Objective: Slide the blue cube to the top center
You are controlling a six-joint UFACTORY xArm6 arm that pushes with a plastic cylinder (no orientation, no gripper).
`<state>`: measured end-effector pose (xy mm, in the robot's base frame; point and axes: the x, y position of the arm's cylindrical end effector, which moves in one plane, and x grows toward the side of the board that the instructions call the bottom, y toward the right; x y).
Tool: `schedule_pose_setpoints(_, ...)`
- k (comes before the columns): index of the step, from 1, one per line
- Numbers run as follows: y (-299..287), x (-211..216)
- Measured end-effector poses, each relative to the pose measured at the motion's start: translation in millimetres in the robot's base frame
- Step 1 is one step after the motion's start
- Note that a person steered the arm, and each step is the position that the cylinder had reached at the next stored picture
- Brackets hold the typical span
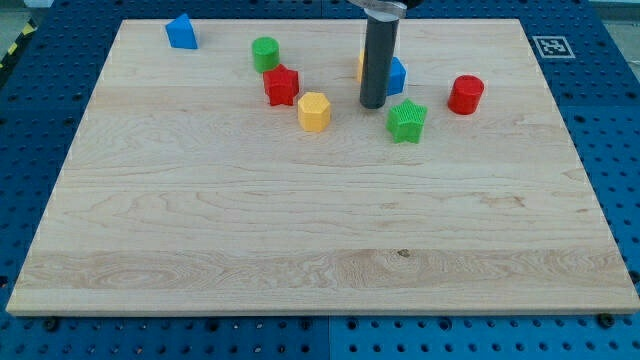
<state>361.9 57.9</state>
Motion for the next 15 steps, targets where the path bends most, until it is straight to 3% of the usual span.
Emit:
schedule_pose_setpoints(2, -36, -19)
schedule_pose_setpoints(4, -36, -19)
schedule_pose_setpoints(12, 64, -30)
schedule_pose_setpoints(15, 74, -66)
